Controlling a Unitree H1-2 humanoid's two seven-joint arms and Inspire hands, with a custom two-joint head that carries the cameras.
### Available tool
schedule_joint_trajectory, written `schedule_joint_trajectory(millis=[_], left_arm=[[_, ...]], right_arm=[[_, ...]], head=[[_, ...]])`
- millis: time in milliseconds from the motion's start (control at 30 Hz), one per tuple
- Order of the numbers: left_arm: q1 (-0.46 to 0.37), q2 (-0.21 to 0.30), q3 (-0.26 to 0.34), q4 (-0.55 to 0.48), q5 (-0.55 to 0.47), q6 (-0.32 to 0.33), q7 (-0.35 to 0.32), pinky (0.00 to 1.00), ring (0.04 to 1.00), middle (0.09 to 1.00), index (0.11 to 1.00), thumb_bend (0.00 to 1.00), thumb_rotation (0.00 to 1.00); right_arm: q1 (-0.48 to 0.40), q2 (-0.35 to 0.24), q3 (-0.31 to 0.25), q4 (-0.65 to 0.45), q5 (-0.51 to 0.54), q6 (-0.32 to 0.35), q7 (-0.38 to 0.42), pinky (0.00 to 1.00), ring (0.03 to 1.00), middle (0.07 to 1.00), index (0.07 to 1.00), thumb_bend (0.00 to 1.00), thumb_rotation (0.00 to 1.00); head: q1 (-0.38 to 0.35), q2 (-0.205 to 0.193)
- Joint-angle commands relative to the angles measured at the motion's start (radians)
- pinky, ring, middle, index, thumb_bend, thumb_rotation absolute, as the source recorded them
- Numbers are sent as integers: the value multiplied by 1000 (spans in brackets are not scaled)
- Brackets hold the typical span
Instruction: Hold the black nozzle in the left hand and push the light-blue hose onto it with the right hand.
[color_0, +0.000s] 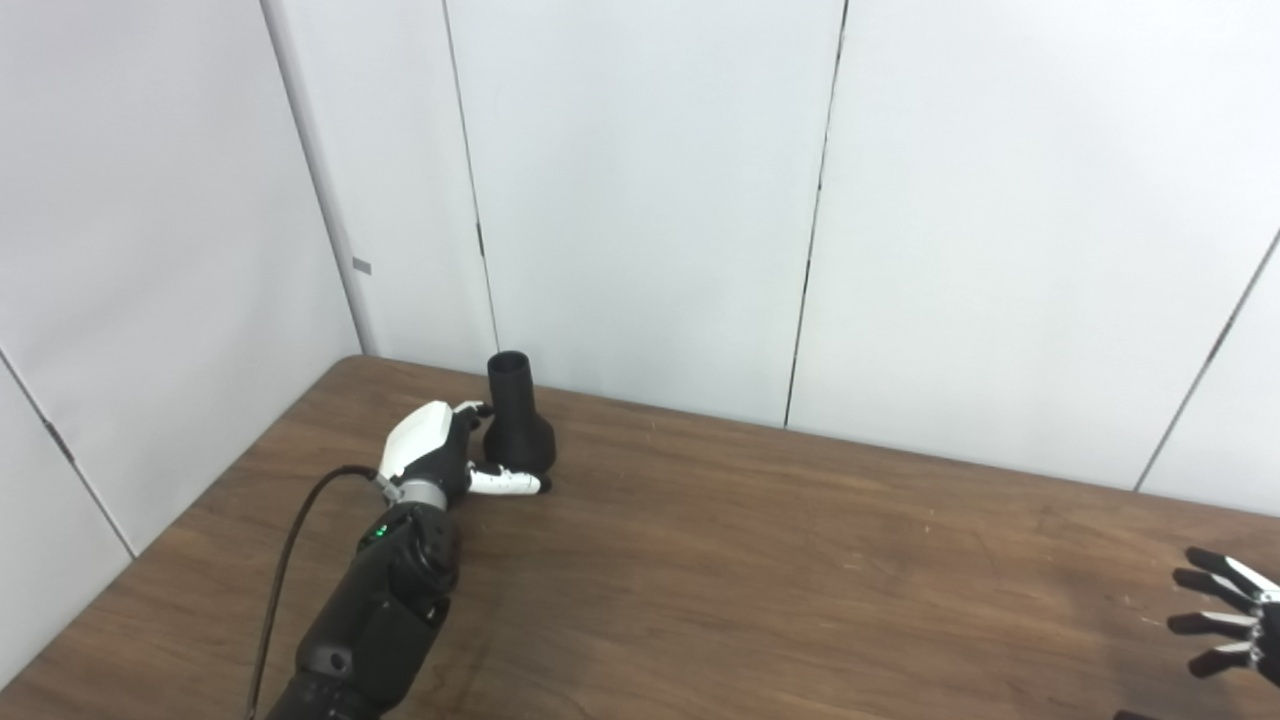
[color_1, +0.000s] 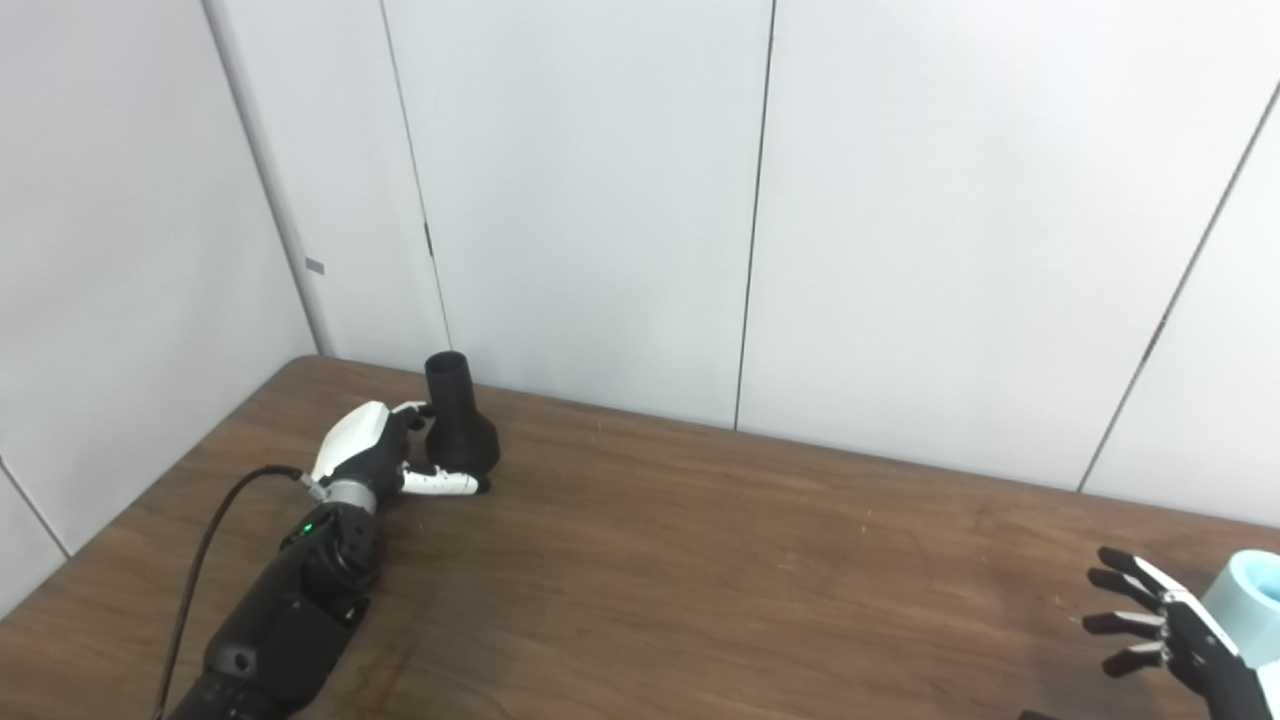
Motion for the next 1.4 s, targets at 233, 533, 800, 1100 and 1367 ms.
schedule_joint_trajectory(millis=[233, 533, 800, 1100, 1367], left_arm=[[-79, 15, -8, 25, -26, -21, 33, 1000, 858, 842, 792, 989, 332], [-90, -2, -10, 48, -44, -34, 57, 992, 860, 829, 787, 988, 329], [-93, -7, -23, 105, -84, -95, 60, 1000, 818, 729, 775, 941, 261], [-79, -4, -66, 157, -81, -197, 97, 974, 630, 519, 481, 529, 33], [-76, 0, -99, 200, -64, -240, 138, 957, 650, 516, 465, 523, 0]], right_arm=[[-8, -19, -20, -58, 17, 2, 4, 477, 642, 788, 826, 701, 99], [-5, -25, -22, -71, 6, 19, 6, 489, 630, 793, 831, 696, 89], [-7, -23, -22, -73, -1, 22, 6, 491, 625, 792, 831, 699, 101], [-9, -21, -24, -85, 6, 30, 10, 488, 618, 789, 829, 688, 109], [-17, -17, -22, -85, 8, 35, 11, 487, 614, 788, 828, 679, 118]], head=[[0, 23], [-5, 30], [-6, 33], [-9, 39], [-14, 42]])
